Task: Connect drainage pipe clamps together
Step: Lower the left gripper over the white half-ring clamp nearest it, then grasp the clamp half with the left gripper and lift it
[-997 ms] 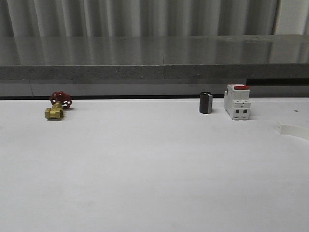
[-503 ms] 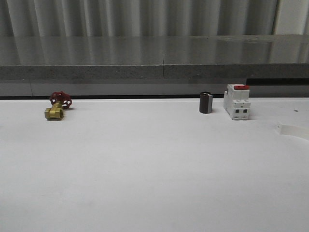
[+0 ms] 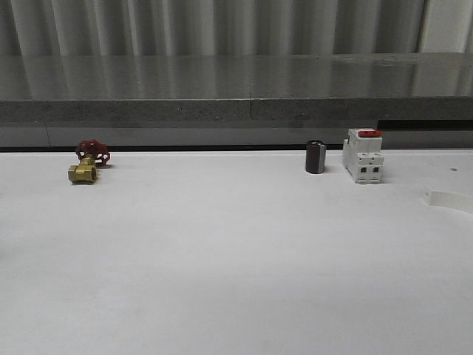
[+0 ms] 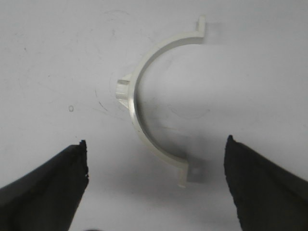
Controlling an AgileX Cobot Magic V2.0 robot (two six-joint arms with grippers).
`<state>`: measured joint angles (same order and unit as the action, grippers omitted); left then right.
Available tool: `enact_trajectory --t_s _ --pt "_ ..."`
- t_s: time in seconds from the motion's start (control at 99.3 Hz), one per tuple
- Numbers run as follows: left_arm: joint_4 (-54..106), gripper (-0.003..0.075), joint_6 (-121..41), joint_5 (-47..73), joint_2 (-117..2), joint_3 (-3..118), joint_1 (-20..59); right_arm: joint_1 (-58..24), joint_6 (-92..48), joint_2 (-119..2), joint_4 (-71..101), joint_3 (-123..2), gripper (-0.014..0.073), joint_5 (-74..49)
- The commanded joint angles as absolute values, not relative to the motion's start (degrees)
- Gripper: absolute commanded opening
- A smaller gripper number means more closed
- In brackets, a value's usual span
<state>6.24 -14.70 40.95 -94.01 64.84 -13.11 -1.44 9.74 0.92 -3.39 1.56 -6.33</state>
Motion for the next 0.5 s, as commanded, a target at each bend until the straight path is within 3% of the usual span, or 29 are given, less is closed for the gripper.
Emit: enact_trajectory --t_s 0.0,0.493 --pt "7.4 0.0567 -16.4 39.1 -95.8 68.7 -13.8 -1.4 9.1 1.8 -3.6 0.7 -0.0118 -2.1" --pt "7.1 0.0567 -20.4 38.3 -111.2 78.1 -14.4 -1.4 9.1 1.8 -3.6 0.7 -0.0118 -2.1"
